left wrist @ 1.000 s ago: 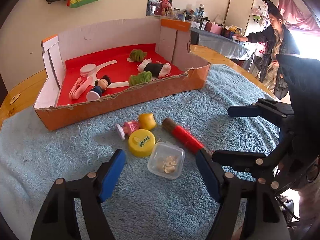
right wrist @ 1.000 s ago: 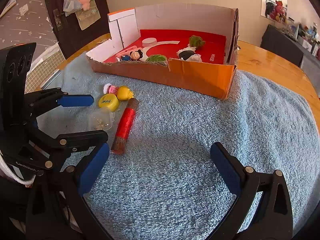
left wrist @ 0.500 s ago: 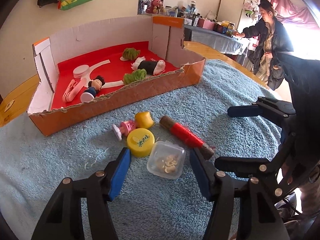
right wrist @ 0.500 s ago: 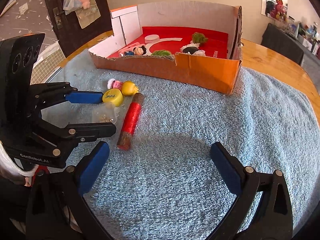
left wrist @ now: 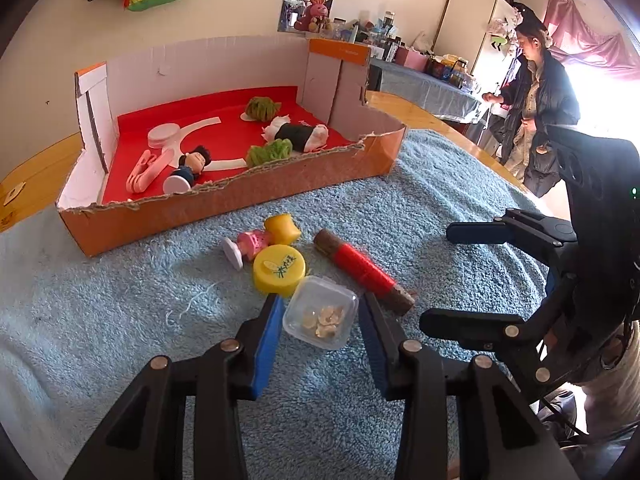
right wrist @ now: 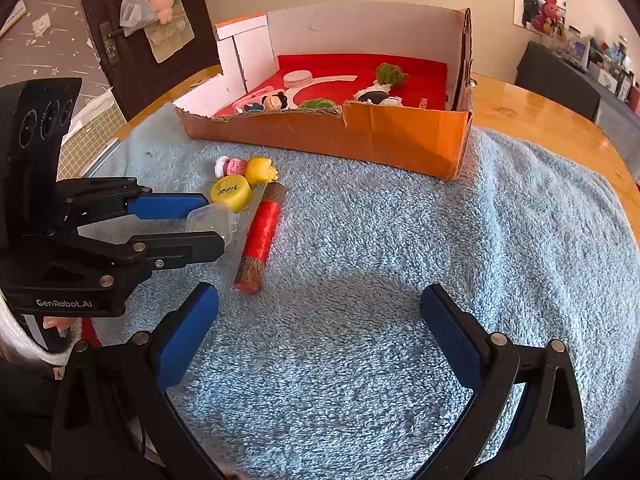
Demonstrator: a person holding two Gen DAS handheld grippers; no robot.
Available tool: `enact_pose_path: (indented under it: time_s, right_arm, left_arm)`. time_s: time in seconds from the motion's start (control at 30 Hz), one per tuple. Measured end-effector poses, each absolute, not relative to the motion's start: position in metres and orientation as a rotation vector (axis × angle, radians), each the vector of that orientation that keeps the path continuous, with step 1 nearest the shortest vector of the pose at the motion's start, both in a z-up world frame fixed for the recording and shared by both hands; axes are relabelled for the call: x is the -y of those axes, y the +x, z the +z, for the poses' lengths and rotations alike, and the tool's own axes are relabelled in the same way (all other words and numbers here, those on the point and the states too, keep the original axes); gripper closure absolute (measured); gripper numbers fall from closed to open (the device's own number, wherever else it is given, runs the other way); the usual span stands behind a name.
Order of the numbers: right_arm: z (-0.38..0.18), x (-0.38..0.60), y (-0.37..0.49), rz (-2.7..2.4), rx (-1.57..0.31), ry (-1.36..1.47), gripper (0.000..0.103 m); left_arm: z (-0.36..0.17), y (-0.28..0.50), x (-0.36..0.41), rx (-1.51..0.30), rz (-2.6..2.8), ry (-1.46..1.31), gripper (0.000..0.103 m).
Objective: Organize objects
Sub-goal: 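Close the left tool on the clear container while the right tool grasps the red roll, then lift the clear container and red roll toward the box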
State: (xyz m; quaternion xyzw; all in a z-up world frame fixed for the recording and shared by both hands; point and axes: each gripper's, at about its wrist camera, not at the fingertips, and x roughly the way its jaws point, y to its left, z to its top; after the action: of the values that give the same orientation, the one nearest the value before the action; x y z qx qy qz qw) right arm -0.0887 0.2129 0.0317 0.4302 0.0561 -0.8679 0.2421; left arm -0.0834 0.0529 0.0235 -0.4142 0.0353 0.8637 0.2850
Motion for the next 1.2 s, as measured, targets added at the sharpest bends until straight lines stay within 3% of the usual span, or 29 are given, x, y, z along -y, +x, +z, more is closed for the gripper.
enact_pose_path:
  time_s: [0.2,0.63,0.73,0.83,0.93,1.0,1.07,1.13,1.2]
  right_arm:
    - [0.032,-0.205,-0.094,-2.356,-0.157,1.171,0.000]
    - [0.031,-0.172,-0.104,-2.323,-0.381,1.126,0.003]
    - [0.030,-0.169,-0.104,-2.308,-0.422,1.119,0.025]
    - [0.029,-0.169,-0.103,-2.290,-0.423,1.102,0.034]
    - [0.029,-0.168,-0.101,-2.298,-0.405,1.074,0.056]
    - [0.028,-0.166,-0.099,-2.300,-0.401,1.056,0.063]
    - [0.029,-0.164,-0.096,-2.290,-0.390,1.045,0.081]
    - [0.029,-0.162,-0.093,-2.288,-0.376,1.042,0.090]
    - [0.032,-0.163,-0.087,-2.298,-0.355,1.025,0.090]
  left_arm:
    - [0.027,-0.081,-0.048,-0.092,2.306,-1.091,0.062]
    - [0.023,-0.085,-0.044,-0.145,2.275,-1.107,0.060]
    - [0.024,-0.086,-0.043,-0.135,2.255,-1.098,0.051]
    - [0.023,-0.086,-0.045,-0.119,2.223,-1.099,0.051]
    - [0.021,-0.083,-0.051,-0.149,2.243,-1.088,0.052]
    - [0.020,-0.081,-0.054,-0.171,2.274,-1.077,0.060]
    - [0.020,-0.082,-0.056,-0.175,2.298,-1.077,0.065]
    - [0.020,-0.081,-0.054,-0.149,2.309,-1.082,0.066]
    - [0.024,-0.078,-0.050,-0.122,2.315,-1.080,0.066]
